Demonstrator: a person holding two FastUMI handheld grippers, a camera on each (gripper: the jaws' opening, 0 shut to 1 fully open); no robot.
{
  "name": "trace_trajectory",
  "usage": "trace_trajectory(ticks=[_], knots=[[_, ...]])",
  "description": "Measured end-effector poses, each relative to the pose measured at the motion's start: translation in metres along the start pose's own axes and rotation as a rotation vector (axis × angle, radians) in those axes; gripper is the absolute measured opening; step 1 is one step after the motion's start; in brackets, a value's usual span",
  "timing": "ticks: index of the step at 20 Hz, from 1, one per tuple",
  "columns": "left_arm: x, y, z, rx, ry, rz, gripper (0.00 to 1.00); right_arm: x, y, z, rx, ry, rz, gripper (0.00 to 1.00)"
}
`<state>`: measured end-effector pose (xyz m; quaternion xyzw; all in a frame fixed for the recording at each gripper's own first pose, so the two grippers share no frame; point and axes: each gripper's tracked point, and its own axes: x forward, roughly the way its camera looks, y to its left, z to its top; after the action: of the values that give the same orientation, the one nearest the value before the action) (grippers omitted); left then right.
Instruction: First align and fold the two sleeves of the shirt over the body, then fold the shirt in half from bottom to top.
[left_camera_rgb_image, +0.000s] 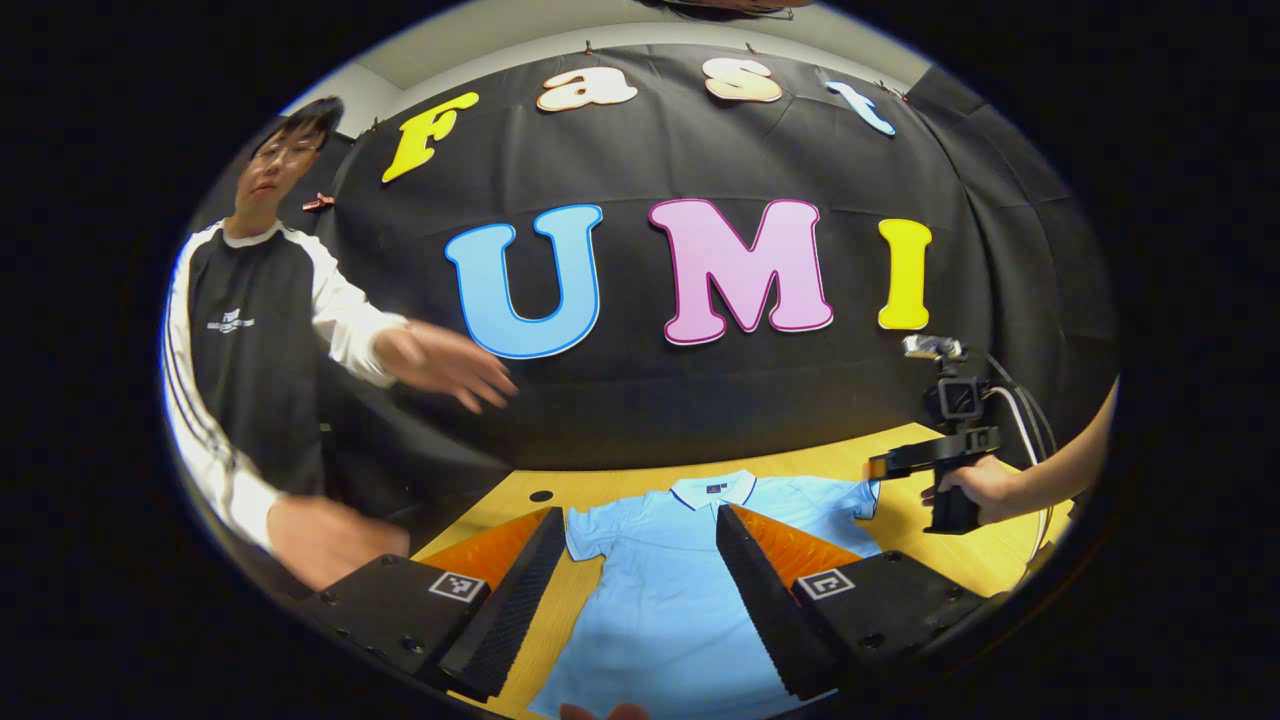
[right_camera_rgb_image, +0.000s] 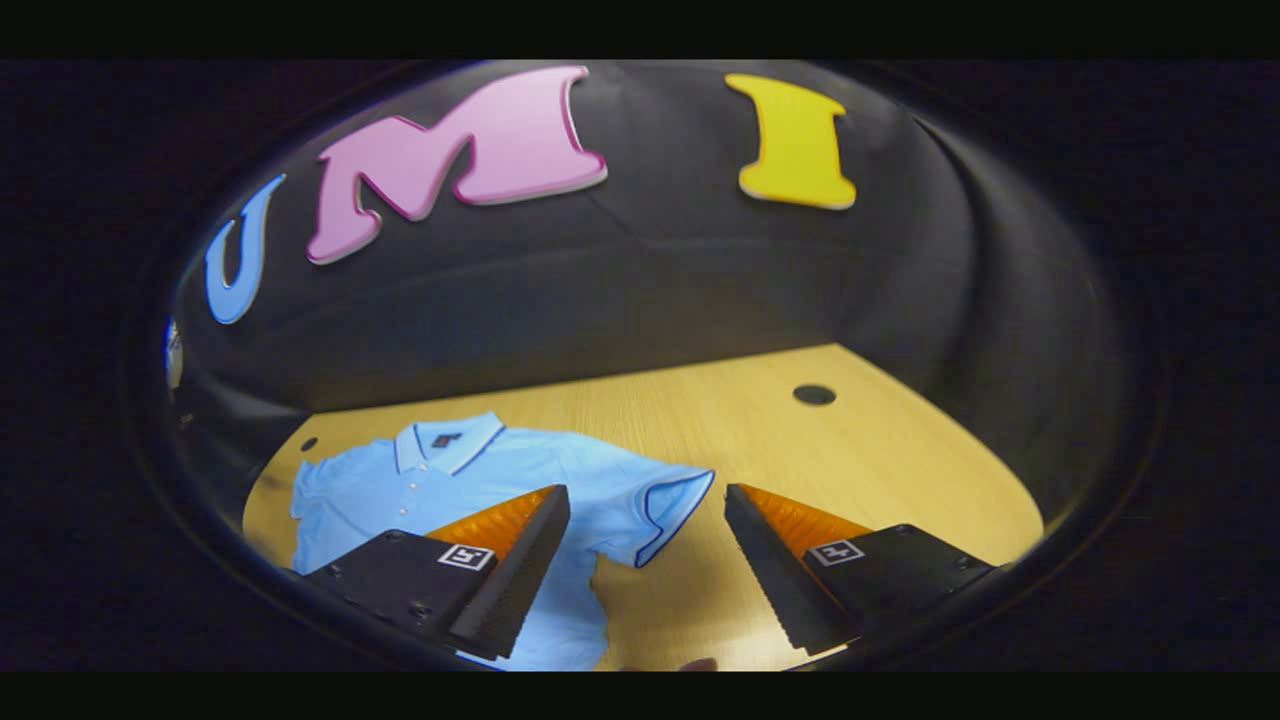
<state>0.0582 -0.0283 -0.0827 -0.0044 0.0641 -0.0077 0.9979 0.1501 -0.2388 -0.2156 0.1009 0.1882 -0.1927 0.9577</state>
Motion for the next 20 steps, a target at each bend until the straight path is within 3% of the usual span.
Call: trace_trajectory(ticks=[4, 7, 10, 13, 20], knots=[[-0.007, -0.005, 0.035, -0.017, -0.080, -0.017, 0.97, -0.182, 0.057, 0.102, -0.090, -0.352, 0.094, 0.97], [-0.012, -0.011, 0.054, -0.014, -0.129, -0.051, 0.97, -0.270, 0.072, 0.132, -0.154, -0.567, 0.071, 0.99], [-0.019, -0.014, 0.067, -0.004, -0.162, -0.082, 0.97, -0.284, 0.089, 0.112, -0.141, -0.529, 0.105, 0.95], [-0.025, -0.010, 0.071, -0.003, -0.178, -0.091, 0.97, -0.275, 0.090, 0.110, -0.086, -0.475, 0.107, 0.98], [-0.036, -0.003, 0.078, 0.003, -0.192, -0.087, 0.97, -0.303, 0.100, 0.136, -0.097, -0.578, 0.122, 0.98]])
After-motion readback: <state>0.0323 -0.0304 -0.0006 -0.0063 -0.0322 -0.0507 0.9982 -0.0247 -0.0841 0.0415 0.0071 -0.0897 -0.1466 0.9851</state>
